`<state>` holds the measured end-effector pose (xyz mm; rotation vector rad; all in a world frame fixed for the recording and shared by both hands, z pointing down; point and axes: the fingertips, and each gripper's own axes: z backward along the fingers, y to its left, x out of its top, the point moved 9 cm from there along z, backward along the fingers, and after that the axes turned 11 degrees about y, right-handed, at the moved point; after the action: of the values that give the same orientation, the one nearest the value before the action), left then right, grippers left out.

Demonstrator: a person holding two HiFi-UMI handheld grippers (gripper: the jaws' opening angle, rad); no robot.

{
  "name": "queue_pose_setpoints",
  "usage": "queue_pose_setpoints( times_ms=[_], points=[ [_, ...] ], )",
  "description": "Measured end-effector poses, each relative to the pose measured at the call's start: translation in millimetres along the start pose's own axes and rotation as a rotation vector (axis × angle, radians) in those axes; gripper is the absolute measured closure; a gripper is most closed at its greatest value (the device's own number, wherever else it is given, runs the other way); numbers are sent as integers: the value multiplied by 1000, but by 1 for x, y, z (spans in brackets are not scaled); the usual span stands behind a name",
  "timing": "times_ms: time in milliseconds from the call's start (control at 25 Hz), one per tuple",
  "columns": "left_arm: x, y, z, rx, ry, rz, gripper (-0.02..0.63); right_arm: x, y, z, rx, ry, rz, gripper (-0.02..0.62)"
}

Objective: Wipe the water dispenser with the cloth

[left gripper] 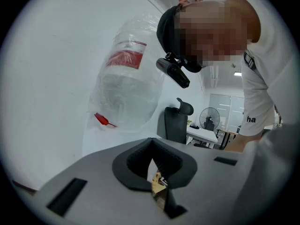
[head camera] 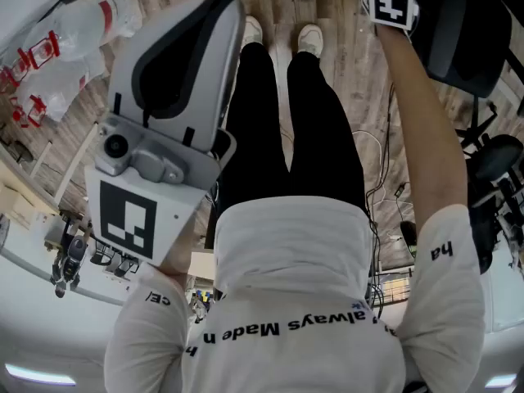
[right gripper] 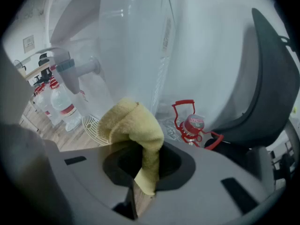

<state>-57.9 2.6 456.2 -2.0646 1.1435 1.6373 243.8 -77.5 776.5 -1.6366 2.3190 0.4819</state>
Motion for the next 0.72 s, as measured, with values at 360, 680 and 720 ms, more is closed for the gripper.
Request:
queue_pose_setpoints(
  times_ms=[360,680,720],
  points=[
    [-19,6,-9,-4,16,17,588,-4,4,-19,-23,52,5,538],
    [-32,13,-14,-1,32,23,588,-13,12,-44,-26,100,-9,537],
    [-33,15,-14,1,33,23,588,-14,14,-48,-25,106,-8,537]
  ],
)
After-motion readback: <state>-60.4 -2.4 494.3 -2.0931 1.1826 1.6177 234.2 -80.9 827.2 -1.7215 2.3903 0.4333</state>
